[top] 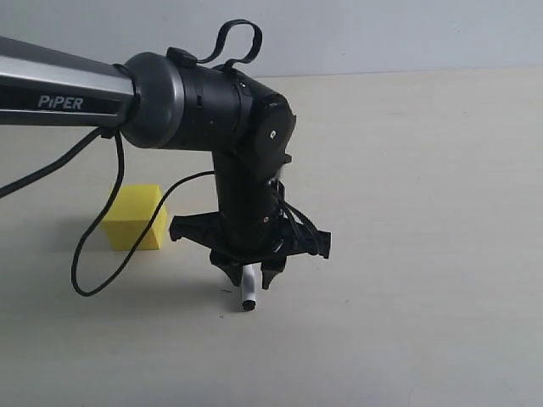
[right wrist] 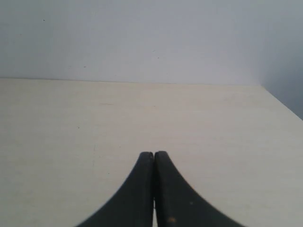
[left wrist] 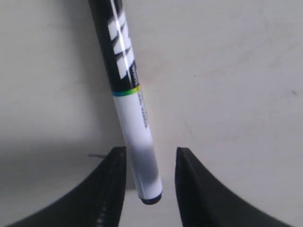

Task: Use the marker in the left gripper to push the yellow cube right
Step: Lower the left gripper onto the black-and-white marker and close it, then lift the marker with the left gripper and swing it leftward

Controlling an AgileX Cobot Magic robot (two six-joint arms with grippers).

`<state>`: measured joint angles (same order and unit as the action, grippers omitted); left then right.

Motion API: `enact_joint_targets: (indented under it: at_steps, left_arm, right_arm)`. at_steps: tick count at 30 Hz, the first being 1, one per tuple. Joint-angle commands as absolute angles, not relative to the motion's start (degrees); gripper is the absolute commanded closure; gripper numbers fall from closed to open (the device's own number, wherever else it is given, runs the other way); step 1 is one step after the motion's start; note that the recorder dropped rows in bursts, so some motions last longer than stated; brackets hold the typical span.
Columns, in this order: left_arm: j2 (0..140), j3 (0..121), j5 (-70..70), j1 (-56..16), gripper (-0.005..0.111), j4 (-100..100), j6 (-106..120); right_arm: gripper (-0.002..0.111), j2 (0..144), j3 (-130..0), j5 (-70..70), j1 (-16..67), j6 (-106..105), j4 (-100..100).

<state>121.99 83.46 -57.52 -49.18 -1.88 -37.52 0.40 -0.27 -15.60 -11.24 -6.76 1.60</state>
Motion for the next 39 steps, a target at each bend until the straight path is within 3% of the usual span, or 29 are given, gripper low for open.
enact_joint_targets:
  at_steps: [1,13,21,29,39]
  left_arm:
    - [122.96,83.97,-57.01,-49.25,0.071,-1.95,-39.90]
    - [123.52,83.97,-57.01,-49.25,0.074,-0.80,-40.95]
    - [123.52,83.97,-55.92,-49.25,0.107,-0.61,-40.84]
    - [119.42,83.97,-57.46,-49.02,0.107,0.00,-29.15]
    - [99.69,82.01,-69.56,-47.32,0.107,10.34,-18.79]
  right_arm:
    - [0.108,0.00,0.00,-15.33,-11.59,-6.94,1.56]
    - [0.108,0.00,0.00,-15.33,-11.59,-6.94,1.56]
    - [0.108,0.00,0.00,-15.33,-11.59,-6.94,1.56]
    - [0.108,0.00,0.00,-15.33,-11.59,-6.94,1.56]
    - [0.108,0.00,0.00,-15.33,-11.59,-6.94,1.56]
